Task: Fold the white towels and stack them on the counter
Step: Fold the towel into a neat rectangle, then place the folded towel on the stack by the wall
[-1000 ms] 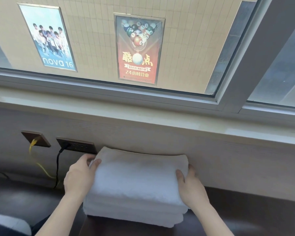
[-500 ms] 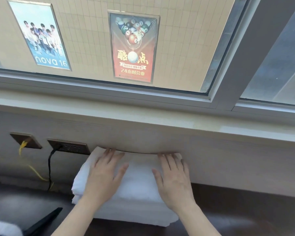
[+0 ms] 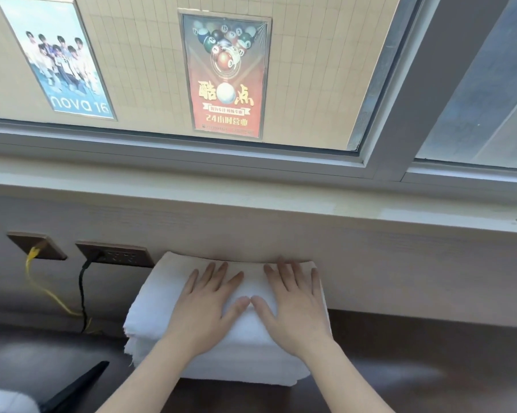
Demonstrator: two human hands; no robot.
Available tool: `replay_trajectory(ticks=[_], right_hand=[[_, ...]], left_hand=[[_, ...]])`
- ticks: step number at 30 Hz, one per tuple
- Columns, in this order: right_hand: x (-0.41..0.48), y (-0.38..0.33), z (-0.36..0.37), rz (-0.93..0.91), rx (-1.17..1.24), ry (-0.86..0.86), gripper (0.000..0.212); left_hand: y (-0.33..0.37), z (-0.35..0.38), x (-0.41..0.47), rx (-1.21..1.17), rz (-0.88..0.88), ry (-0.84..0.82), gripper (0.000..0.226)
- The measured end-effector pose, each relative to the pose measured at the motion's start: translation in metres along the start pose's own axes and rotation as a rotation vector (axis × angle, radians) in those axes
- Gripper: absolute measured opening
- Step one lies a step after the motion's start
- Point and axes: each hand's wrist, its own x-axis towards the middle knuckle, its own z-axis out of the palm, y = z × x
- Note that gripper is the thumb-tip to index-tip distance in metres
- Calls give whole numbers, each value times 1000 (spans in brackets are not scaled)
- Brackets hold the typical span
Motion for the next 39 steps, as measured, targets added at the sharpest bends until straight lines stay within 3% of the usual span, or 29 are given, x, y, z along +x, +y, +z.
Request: replay_trajectory(ticks=[3, 7, 12, 18, 23, 27, 33, 39], right_hand=[[0, 4, 2, -6, 37, -88, 85], [0, 28, 4, 79, 56, -81, 86], [-10, 41, 4, 151, 29, -77, 96], [-33, 45, -8, 219, 26, -41, 100], [-67, 59, -34, 244, 70, 46, 87], [-113, 92, -56, 320, 75, 146, 90], [-217, 174, -87, 511, 87, 195, 103], [-342, 275, -109, 672, 104, 251, 105]], left_hand=[[-7, 8, 4, 23, -48, 4, 106], [-33, 7, 6, 13, -117, 23, 111], [-65, 1, -5, 17, -204, 40, 87], [-54, -6, -20, 49, -228, 100, 92], [36, -11, -15, -102, -77, 106, 91], [128, -4, -16, -133, 132, 36, 90], [262, 15, -46, -27, 363, -43, 115], [400, 38, -92, -20, 470, -101, 123]])
